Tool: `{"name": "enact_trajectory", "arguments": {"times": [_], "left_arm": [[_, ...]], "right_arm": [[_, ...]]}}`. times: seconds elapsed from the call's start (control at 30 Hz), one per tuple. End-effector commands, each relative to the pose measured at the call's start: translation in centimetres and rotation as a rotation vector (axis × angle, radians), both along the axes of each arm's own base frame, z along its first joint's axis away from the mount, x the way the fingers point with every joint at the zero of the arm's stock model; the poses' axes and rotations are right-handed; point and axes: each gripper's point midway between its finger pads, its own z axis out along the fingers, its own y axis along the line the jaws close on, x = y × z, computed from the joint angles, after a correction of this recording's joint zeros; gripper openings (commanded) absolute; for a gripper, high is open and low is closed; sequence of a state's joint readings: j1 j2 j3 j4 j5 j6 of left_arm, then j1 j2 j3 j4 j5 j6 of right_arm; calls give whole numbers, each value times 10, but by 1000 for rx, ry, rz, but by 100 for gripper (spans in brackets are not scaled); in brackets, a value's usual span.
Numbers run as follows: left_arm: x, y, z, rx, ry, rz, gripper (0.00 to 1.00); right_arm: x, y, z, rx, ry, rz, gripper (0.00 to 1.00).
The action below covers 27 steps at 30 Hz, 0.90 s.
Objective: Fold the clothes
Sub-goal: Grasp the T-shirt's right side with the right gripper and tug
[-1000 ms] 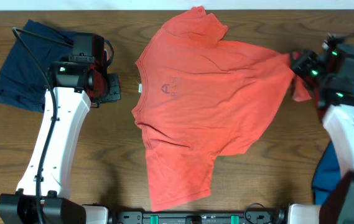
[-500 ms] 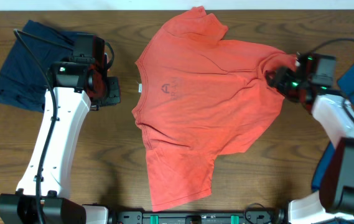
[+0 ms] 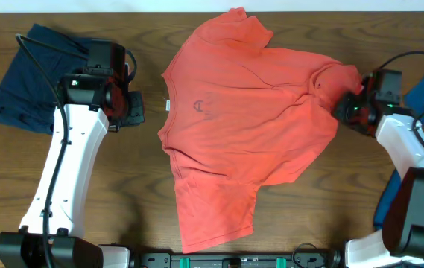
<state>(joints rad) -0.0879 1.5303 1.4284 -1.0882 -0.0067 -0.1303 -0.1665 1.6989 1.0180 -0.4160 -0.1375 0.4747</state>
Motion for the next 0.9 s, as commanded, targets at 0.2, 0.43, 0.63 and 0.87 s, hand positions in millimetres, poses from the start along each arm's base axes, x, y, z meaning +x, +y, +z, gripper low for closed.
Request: {"name": "enact_trajectory", "arguments": {"times": [0.2,0.43,0.63,0.87], "left_arm": [[1,0,4,4,-16,-8,29],[2,-1,4,4,-18,-7,29],[1,0,4,4,-15,-7,29],[2,-1,4,4,-19,-7,29]], "right_arm": [[10,-12,-43,30,43,-142,1],[93,68,-20,294,-348,184,1],[79,47,-22,196,-285,166,17],[37,14,-50,190,-87,97,24]]}}
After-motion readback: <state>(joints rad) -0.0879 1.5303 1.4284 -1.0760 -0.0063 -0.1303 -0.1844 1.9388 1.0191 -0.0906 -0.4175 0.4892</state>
